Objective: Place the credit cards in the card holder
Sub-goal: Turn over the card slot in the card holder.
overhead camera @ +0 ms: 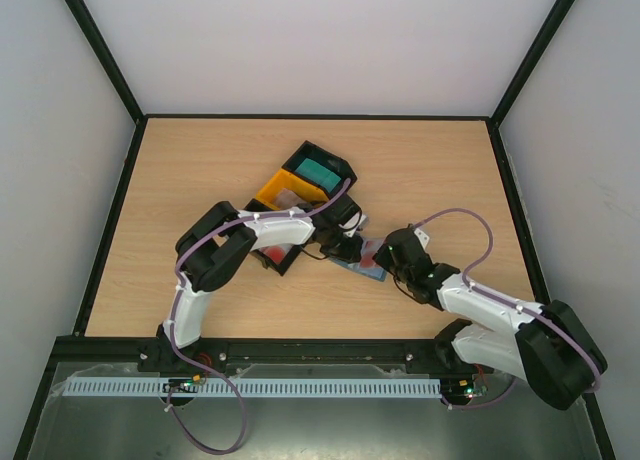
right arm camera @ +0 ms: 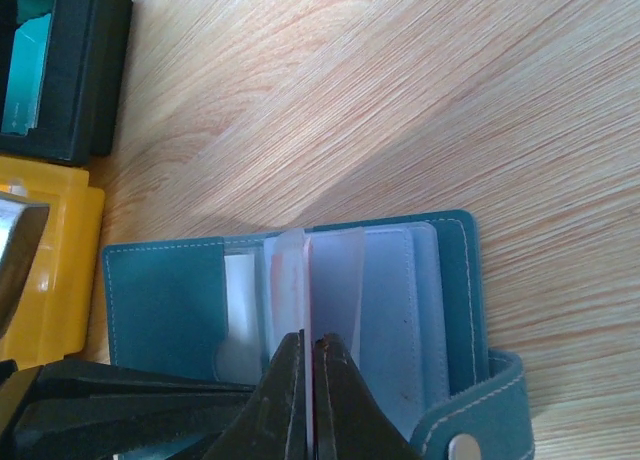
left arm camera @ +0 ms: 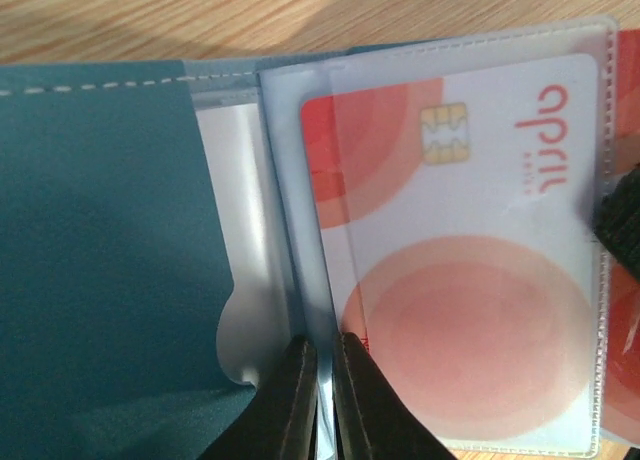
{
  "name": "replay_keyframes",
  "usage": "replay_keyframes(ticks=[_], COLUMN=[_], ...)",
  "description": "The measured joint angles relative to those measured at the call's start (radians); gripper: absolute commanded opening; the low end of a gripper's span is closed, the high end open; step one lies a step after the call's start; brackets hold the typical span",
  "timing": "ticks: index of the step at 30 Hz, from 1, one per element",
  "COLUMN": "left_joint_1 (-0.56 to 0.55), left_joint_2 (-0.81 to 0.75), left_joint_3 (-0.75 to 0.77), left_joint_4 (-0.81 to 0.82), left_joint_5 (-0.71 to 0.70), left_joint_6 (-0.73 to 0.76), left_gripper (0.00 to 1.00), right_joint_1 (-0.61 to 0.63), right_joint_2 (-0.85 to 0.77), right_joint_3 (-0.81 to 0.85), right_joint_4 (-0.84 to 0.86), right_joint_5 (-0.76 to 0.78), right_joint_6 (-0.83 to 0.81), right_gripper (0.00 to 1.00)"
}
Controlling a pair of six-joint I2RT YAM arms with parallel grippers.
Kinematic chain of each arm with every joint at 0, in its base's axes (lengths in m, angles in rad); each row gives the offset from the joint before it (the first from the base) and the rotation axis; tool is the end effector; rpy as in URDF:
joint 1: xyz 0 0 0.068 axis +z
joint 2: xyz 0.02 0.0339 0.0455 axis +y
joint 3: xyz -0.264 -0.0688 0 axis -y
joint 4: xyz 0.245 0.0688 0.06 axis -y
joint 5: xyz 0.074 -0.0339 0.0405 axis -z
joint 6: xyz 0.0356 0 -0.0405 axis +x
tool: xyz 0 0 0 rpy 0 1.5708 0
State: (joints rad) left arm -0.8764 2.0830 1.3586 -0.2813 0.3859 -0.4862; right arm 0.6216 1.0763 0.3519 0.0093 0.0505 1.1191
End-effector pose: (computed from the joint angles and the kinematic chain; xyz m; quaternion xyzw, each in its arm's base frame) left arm 0.2648 -0.3389 0.1358 0.2352 0.9143 -0.3154 0.0966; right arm 0.1642 0.1154 0.1566 0.2341 0.8790 0.3023 0.2849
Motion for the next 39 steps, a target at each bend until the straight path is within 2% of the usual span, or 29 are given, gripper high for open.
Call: replay_keyframes(ticks=[20,29,39], left_joint_1=[0.0,0.015,0.034], left_joint_2=[-0.017,-0.055,-0.129], left_joint_3=[-0.007,-0.039,-0.069], left_joint_4=[-0.017,-0.034,-0.063], left_joint_5=[-0.058,-0.084,-0.1], left_joint_6=[0.004,-0.005,-0.035], left_gripper=[0.1,0.19,0.13], right_joint_1=[-0.008,-0.012,-0.012], right_joint_2=[0.067,0.161,0.201], right_joint_3=[0.055,0.097,0.106], right_joint_4=[0.051,0.091,0.155], right_joint_5=[-0.043,-0.057,-0.119], right_joint_6=[0.008,0.003,0.011], right_gripper=[0.02,0.02,0.02])
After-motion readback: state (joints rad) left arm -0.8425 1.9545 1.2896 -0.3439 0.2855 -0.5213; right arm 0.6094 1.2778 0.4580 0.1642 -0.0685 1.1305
